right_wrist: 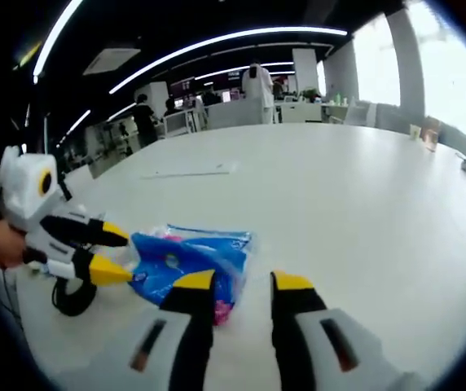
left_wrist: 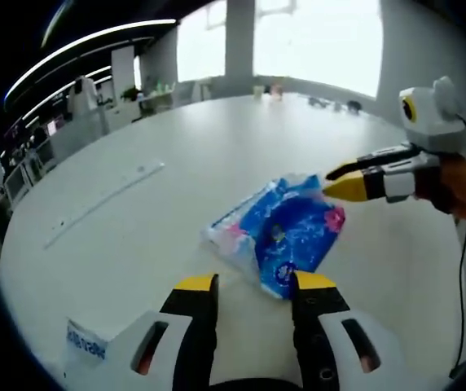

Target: Arrange the tabletop items into an orderly group along one side of the table until the central work area is clear of visible clutter.

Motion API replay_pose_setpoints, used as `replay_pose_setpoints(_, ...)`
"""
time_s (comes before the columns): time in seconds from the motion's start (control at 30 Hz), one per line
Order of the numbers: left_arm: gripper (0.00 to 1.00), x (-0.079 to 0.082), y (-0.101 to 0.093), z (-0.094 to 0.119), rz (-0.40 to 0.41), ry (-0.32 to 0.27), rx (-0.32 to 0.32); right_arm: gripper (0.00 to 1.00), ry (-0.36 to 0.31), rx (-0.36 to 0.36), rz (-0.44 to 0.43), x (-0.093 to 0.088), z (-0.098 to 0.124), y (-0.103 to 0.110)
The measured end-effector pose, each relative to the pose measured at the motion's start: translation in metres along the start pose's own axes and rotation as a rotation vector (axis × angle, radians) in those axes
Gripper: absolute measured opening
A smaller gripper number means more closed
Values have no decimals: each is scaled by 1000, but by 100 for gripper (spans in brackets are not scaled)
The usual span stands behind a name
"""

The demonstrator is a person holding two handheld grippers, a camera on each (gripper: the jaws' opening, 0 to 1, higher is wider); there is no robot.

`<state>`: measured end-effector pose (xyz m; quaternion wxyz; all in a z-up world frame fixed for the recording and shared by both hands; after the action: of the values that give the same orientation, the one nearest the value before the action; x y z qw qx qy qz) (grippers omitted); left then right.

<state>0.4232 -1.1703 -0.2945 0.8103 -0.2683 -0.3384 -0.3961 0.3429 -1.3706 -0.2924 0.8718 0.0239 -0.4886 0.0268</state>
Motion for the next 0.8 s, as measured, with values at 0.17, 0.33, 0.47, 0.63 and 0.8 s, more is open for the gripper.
replay_pose_setpoints(0.17,39,1,0,3,6,-1,-5,26,-4,-7,-1,2,4,-1)
replay_pose_setpoints(0.33,44,3,1,8,11,-10,-2,29,-10,-13,-4,5,7,-3)
replay_pose_setpoints(0.47,54,6,3,12,29,-39,-2,31,-15,-17,-2,7,10,-2)
replay_pose_setpoints(0.63,61,10,6,19,54,-59,4,33,-28,-19,-5,12,14,-2)
replay_pose_setpoints(0.8,66,12,11,29,93,-86,16,35,-41,-20,-4,16,19,0)
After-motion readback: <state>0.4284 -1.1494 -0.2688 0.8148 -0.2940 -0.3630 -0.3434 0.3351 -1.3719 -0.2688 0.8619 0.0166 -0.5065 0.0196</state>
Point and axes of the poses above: the point that each gripper's makers call its tool centre point, and the gripper's own axes: z roughly backward along the fingers, y roughly to its left, x roughly out of its top, the point moved 9 cm from there along z, roughly backward along the fingers, and after that the axes turned 9 degrees about z, right-handed, at the moved point
